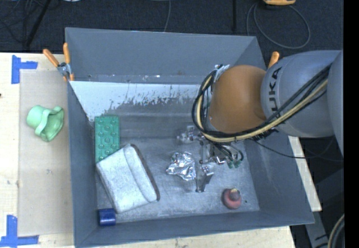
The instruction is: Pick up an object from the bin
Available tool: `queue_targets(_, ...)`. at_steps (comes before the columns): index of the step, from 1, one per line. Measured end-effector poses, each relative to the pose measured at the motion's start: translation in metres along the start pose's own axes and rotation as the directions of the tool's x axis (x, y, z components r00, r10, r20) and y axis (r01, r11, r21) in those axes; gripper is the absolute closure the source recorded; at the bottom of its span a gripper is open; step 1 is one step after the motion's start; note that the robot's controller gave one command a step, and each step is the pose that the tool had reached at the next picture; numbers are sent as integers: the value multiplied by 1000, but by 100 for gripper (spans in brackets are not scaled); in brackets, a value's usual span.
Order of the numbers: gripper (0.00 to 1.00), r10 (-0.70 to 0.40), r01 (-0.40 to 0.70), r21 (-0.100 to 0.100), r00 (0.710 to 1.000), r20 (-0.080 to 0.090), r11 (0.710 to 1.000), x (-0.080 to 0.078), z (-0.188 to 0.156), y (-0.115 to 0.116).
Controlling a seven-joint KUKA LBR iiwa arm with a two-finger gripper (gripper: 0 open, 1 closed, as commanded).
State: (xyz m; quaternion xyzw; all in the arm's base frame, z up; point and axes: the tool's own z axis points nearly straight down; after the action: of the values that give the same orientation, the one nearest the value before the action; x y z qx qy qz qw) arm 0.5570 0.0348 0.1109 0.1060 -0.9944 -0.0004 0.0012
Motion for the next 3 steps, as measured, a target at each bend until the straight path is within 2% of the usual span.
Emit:
queue_targets(1,0,115,-115,-1,993,8,993,16,40,-11)
queue_targets(2,0,163,-163,1,987,6,987,0,40,2)
queue_targets(3,100,164,-164,0,986,16,986,-3,35,1)
